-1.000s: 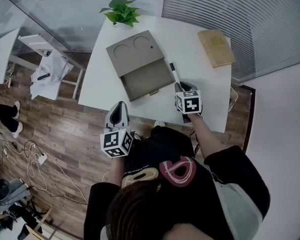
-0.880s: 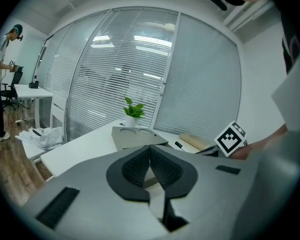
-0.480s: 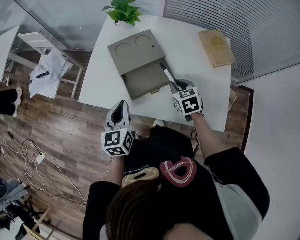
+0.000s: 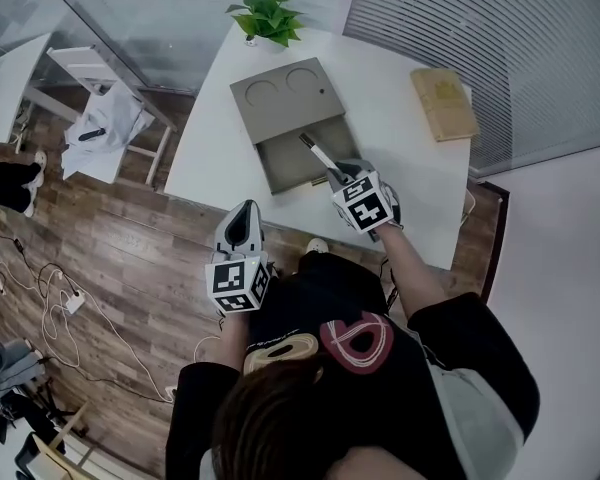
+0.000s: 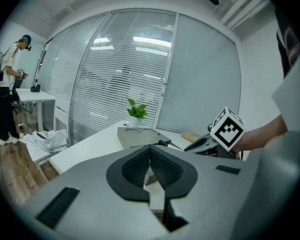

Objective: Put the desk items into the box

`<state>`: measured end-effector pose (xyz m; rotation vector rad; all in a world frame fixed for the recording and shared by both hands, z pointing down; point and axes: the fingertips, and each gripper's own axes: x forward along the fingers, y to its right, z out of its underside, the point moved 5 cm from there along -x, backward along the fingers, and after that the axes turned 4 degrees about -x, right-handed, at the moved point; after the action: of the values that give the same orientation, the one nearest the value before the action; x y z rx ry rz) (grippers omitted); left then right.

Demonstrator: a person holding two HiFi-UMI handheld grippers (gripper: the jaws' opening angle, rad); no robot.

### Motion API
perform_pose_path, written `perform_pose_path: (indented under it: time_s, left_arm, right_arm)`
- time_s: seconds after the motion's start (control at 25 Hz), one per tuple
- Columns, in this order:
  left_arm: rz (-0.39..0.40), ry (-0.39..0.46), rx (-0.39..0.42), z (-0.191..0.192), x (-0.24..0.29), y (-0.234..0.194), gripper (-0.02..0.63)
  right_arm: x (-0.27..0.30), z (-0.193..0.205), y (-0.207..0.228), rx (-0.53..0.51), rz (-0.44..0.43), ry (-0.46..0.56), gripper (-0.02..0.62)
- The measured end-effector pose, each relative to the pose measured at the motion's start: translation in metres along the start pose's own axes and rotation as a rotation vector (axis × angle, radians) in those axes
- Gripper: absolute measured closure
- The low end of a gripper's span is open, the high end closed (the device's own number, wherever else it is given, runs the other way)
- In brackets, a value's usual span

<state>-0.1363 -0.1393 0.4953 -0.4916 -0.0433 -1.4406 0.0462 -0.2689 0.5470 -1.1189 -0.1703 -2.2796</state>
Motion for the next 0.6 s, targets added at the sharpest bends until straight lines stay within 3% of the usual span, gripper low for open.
perform_pose_path:
  time_s: [0.24, 0.44, 0.6]
  left_arm:
    - [-0.035, 0.017, -0.013, -0.002, -0.007, -0.005, 0.588]
    - [-0.087, 0.035, -0.034, -0.003, -0.015, -0.015, 0.588]
    - [-0.117, 0.045, -0.043, -0.002, -0.019, -0.018, 0.588]
  right_arm:
    - [0.01, -0.016, -0.014, -0.062, -0.052, -0.018, 0.52]
    - [0.021, -0.028, -0.031, -0.203, -0.08, -0.055, 0.52]
    - [0.027, -0.034, -0.036, -0.225, -0.107, -0.055, 0.52]
